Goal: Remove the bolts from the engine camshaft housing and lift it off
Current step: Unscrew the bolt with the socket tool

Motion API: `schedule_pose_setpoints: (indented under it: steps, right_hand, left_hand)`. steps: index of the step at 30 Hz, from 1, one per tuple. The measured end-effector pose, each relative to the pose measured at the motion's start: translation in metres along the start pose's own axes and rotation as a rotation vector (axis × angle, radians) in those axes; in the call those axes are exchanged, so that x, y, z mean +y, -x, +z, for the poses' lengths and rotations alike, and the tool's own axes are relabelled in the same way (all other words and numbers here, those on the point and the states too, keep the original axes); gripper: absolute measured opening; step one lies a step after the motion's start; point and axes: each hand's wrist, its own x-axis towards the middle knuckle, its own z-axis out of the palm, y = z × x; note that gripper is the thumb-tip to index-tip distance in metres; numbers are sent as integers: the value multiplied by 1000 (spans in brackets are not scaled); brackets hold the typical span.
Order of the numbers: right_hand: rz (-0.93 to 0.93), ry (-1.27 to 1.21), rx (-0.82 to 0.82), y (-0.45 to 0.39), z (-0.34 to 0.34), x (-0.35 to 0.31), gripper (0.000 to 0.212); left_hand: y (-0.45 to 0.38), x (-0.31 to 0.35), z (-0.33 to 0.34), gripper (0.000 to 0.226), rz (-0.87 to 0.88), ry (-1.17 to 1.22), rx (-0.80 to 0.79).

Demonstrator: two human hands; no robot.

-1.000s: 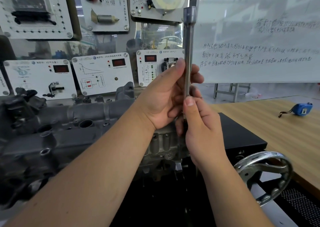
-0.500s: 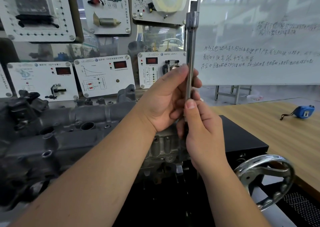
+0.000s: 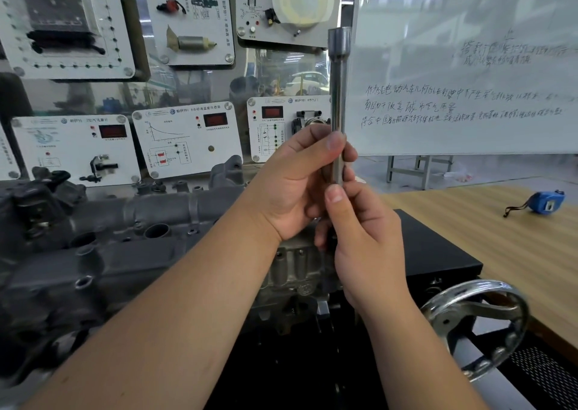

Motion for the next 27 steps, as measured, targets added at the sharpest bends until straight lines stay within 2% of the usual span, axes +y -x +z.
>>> schedule_pose_setpoints:
  steps: [2,7,12,14,16,19,22,27]
  right_hand:
    - [3,14,-13,0,0,1,27]
    - [37,-35,-50,-1,-1,2,38]
    - [18,-116,-12,1,2,0,21]
    - [-8,-84,13,2,2,0,10]
    - [-22,-54,33,2,2,0,11]
    - [-12,-24,9,2,1,-2,22]
    - [16,-18,-32,2,0,-2,31]
    - [19,-39,-29,1,2,-1,27]
  left_hand:
    - [0,1,0,17,-40,52,-39]
    - [0,1,-1,25,-66,27,-58]
    - [-4,-2,-5,10,-9,-32,16]
    - [-4,-3,-5,35,23,-31,18]
    - [-3,-3,-4,42,22,-24,-16]
    - [-2,-1,-4,28,-58,26,-80]
    - [-2,0,-3,33,-97,54,-89]
    - [-4,-1,-3,25,-44,-5,-9]
